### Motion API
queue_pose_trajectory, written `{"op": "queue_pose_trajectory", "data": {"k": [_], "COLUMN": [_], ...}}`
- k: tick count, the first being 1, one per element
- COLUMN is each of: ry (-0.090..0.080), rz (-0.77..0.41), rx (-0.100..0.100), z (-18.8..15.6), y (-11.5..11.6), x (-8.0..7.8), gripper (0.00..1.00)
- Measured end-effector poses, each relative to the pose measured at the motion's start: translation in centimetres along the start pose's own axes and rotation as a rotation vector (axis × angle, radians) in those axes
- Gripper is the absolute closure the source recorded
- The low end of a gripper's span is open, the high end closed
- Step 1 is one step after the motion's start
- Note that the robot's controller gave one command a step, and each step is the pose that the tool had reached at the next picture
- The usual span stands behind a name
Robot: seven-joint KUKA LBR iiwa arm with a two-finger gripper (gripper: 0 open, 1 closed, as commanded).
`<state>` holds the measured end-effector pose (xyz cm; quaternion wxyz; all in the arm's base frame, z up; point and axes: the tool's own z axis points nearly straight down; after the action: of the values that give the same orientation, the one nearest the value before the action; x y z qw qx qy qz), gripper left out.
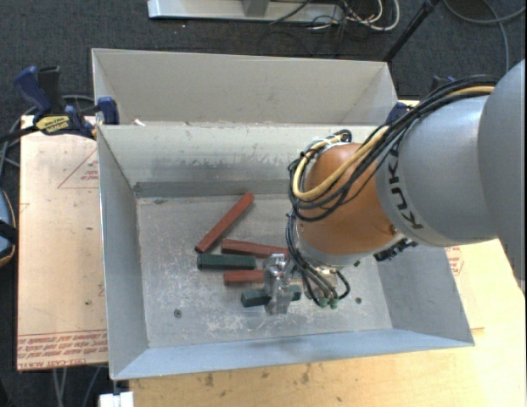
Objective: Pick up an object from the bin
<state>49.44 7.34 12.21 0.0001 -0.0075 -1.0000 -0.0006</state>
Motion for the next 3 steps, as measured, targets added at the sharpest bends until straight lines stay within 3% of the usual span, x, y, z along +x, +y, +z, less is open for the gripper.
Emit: {"op": "queue_pose_trajectory", "data": {"k": [3], "ry": [0.001], "rz": [0.001], "rx": [0.0], "z": [-3.7], "y": [0.0], "x": [0.0], "gripper": [1.0]}}
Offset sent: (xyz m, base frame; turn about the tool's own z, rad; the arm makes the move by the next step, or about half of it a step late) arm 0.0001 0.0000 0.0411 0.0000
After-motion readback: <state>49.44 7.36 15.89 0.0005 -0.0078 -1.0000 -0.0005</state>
